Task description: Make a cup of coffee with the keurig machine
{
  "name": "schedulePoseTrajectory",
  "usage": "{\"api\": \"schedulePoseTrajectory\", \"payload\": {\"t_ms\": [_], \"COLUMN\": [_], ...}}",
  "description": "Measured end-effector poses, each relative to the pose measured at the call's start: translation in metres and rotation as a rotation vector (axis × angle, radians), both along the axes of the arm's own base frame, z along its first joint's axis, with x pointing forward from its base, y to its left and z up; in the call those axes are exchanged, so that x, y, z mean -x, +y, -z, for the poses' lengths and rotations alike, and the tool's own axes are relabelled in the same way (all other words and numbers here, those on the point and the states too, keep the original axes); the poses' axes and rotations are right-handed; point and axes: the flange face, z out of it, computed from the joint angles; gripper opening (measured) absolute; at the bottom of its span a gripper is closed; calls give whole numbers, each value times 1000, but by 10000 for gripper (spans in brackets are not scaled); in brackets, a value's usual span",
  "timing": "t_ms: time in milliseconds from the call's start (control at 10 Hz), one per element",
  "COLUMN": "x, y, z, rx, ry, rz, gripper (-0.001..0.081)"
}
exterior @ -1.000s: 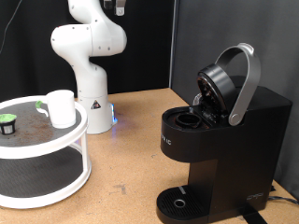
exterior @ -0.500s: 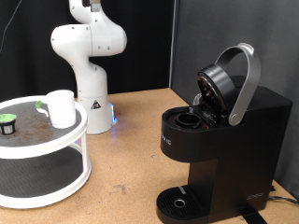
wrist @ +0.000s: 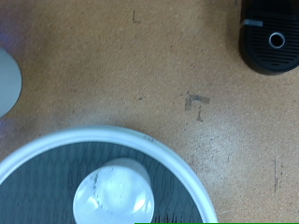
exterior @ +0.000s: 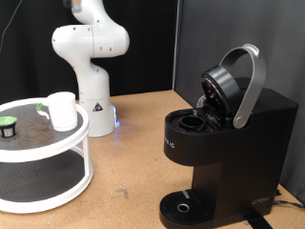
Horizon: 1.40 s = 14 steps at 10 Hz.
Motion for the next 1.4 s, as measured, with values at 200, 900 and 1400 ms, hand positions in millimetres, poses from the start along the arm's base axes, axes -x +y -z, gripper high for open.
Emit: {"api": "schedulePoseTrajectory", "payload": {"t_ms": [200,900,1400], "x": [7,37,41], "y": [-24,-95,-117], "z": [3,15,25], "rx": [1,-39,-42], "ry": [3,6,25], "rz": [-43,66,13], "gripper": [800,800,800]}}
